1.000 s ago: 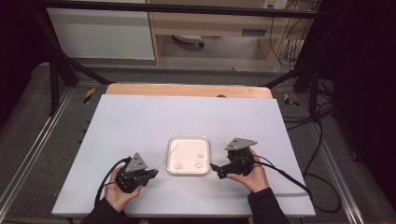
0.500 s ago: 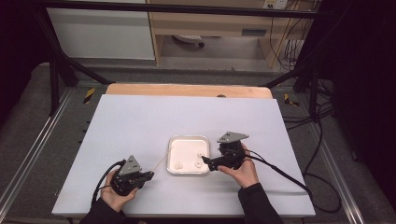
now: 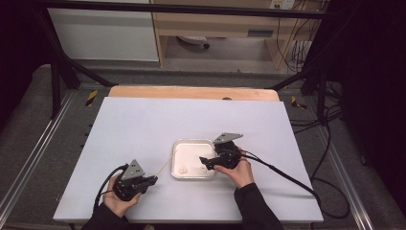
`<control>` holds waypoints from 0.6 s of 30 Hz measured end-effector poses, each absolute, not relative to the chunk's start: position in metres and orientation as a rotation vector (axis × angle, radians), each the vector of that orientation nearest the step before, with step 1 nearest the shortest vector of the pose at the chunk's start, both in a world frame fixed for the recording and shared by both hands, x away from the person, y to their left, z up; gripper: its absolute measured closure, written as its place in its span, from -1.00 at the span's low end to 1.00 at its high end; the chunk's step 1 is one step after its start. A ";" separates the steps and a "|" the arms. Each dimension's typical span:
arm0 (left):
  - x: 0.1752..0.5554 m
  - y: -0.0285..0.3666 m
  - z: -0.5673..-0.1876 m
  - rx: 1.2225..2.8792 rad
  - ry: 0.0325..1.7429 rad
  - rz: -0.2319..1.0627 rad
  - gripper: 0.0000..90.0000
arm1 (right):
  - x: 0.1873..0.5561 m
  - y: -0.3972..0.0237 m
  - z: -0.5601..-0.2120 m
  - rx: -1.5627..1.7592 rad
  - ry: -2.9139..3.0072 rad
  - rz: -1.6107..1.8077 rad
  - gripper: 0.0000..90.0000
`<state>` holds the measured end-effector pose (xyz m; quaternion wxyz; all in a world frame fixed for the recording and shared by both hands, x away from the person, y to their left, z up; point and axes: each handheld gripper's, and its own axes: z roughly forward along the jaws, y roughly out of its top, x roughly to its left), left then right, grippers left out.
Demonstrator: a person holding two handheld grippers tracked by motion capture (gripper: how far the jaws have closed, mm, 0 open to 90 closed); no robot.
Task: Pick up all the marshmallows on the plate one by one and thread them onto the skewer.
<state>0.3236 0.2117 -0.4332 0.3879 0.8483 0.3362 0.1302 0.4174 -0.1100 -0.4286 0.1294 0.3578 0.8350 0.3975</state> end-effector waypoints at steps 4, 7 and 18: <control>0.324 0.212 -0.434 2.160 0.859 0.329 0.96 | 0.419 -0.106 -0.436 1.008 2.428 1.141 -0.27; 0.324 0.211 -0.434 2.161 0.858 0.326 0.96 | 0.419 -0.105 -0.440 1.005 2.437 1.128 -0.12; 0.324 0.208 -0.436 2.166 0.852 0.320 0.96 | 0.421 -0.103 -0.446 1.036 2.477 1.099 0.27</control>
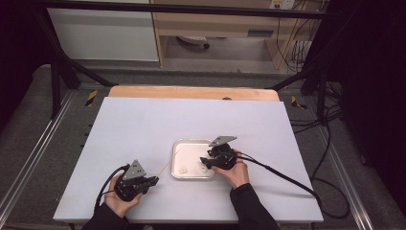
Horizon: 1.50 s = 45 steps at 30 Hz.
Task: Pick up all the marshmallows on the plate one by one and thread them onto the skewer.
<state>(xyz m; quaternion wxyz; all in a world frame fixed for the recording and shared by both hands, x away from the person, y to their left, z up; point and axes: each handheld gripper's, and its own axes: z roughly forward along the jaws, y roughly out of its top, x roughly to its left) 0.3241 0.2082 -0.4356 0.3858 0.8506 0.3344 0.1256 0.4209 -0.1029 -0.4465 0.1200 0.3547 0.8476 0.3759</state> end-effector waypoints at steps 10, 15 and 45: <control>0.323 0.207 -0.436 2.161 0.849 0.325 0.96 | 0.417 -0.101 -0.450 1.007 2.474 1.088 0.51; 0.322 0.205 -0.436 2.163 0.845 0.326 0.96 | 0.417 -0.101 -0.450 1.027 2.465 1.093 0.57; 0.316 0.198 -0.434 2.138 0.809 0.339 0.96 | 0.398 -0.121 -0.386 1.055 2.377 1.664 0.60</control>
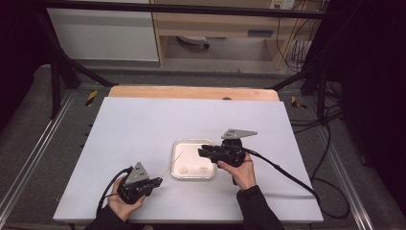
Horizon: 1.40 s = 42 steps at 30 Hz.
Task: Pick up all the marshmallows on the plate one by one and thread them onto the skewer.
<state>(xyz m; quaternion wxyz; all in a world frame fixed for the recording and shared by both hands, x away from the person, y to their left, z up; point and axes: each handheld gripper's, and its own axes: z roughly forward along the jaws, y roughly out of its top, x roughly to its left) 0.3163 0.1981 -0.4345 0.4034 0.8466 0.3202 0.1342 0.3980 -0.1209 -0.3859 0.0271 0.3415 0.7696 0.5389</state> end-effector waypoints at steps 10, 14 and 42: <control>0.315 0.195 -0.433 2.127 0.790 0.347 0.96 | 0.400 -0.121 -0.379 1.062 2.352 1.740 0.61; 0.314 0.193 -0.433 2.121 0.776 0.351 0.96 | 0.400 -0.116 -0.373 1.038 2.355 1.758 0.61; 0.311 0.184 -0.431 2.115 0.717 0.365 0.96 | 0.402 -0.106 -0.379 1.044 2.422 1.893 0.62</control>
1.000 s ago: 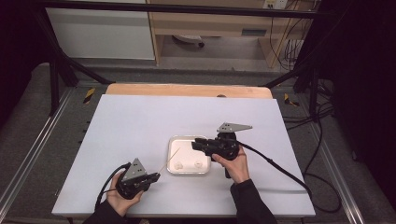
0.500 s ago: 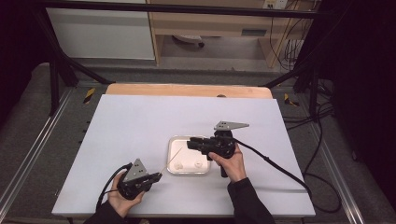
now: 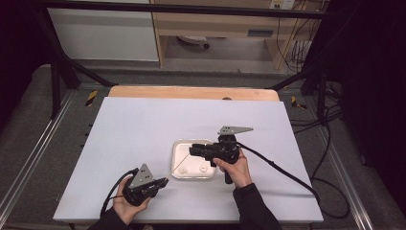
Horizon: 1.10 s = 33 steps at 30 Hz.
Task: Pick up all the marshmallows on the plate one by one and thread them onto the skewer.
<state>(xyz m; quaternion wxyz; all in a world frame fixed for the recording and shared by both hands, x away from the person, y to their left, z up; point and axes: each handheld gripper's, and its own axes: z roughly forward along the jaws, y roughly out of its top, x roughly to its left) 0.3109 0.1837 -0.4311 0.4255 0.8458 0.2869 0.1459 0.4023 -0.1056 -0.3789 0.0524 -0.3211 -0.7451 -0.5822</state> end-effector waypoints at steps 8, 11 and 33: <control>0.310 0.183 -0.431 2.116 0.699 0.367 0.96 | 0.403 -0.104 -0.382 -0.966 -2.263 -1.748 0.62; 0.309 0.183 -0.431 2.119 0.686 0.369 0.96 | 0.402 -0.104 -0.382 -0.959 -2.257 -1.743 0.63; 0.310 0.182 -0.433 2.135 0.685 0.388 0.97 | 0.398 -0.098 -0.390 -0.911 -2.210 -1.738 0.72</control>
